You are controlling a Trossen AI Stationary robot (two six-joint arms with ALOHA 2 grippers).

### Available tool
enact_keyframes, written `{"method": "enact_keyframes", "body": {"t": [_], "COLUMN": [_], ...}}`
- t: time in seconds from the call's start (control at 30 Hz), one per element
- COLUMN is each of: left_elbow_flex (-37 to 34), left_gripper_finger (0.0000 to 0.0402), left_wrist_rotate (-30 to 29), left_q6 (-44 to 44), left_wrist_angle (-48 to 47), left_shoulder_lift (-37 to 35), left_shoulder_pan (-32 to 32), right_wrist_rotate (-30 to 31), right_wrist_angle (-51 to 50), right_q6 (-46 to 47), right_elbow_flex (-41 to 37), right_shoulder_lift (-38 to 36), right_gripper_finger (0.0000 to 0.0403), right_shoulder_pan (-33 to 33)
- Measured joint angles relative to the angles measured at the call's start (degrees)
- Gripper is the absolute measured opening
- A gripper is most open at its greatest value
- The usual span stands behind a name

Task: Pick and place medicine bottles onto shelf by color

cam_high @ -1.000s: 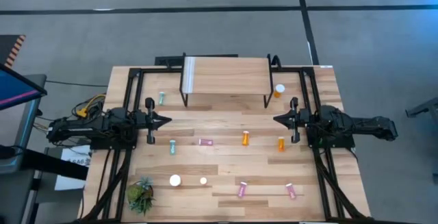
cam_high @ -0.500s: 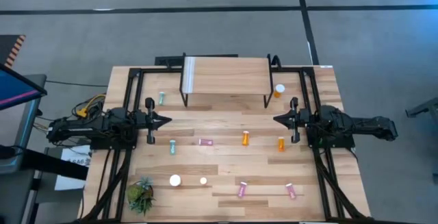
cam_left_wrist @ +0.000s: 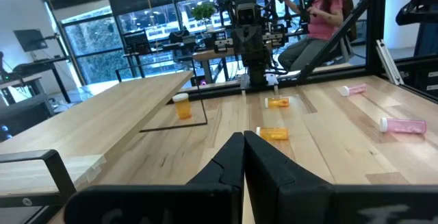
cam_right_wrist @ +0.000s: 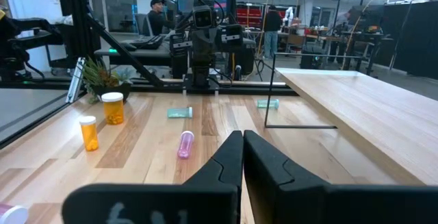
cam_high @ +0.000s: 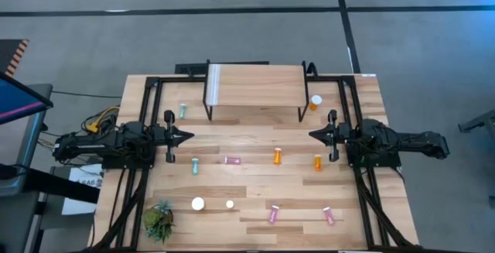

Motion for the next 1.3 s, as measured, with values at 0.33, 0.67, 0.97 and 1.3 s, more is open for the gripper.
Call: {"method": "enact_keyframes", "body": {"t": [0.33, 0.67, 0.97, 1.3], "left_elbow_flex": [0.00, 0.00, 0.00, 0.00], "left_gripper_finger": [0.0000, 0.0000, 0.0000, 0.0000], "left_wrist_rotate": [-0.01, -0.01, 0.00, 0.00], "left_q6": [0.00, 0.00, -0.01, 0.00], "left_wrist_angle": [0.00, 0.00, 0.00, 0.00], "left_shoulder_lift": [0.00, 0.00, 0.01, 0.01], "left_shoulder_pan": [0.01, 0.00, 0.01, 0.02], "right_wrist_rotate": [-0.01, 0.00, 0.00, -0.01], "right_wrist_angle": [0.00, 0.00, 0.01, 0.00], "right_q6": [0.00, 0.00, 0.00, 0.00], "right_elbow_flex": [-0.02, -0.02, -0.01, 0.00], "right_shoulder_lift": [0.00, 0.00, 0.00, -0.02], "right_gripper_finger": [0.0035, 0.0035, 0.0035, 0.0035], "right_shoulder_pan": [-0.01, -0.01, -0.01, -0.01]}}
